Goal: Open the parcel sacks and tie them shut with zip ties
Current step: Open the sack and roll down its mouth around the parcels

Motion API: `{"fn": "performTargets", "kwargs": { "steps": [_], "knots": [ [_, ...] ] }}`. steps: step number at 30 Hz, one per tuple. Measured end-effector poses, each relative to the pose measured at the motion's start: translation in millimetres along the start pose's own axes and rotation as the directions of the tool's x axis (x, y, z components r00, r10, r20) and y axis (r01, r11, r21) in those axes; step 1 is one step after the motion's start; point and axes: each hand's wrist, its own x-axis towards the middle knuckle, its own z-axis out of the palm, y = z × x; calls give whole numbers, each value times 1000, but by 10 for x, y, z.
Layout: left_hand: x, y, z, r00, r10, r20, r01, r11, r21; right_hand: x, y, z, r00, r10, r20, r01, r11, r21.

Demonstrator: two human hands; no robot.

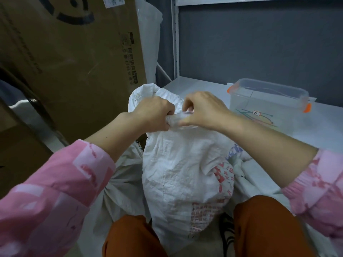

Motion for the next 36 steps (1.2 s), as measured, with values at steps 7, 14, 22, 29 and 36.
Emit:
{"fn": "performTargets", "kwargs": {
  "steps": [7, 14, 22, 29, 36],
  "knots": [
    [-47, -82, 122, 997, 42, -59, -50, 989, -140, 75, 17, 177, 999, -9, 40, 22, 943, -331],
    [-42, -496, 153, 975, -154, 163, 179, 972, -152, -72, 222, 275, 970, -233, -72, 152, 806, -572],
    [-154, -573, 471, 884, -247, -396, 121, 941, -315, -20, 328, 310, 959, -212, -187, 75, 830, -553],
    [-196, -304, 286, 820, -351, 452, 460, 874, -155, -21, 257, 454, 910, -386, -148, 180, 693, -698],
    [-119, -77, -124, 946, -112, 305, 230, 894, -385, -86, 211, 451, 869, -478, -128, 238, 631, -738]
  ]
}}
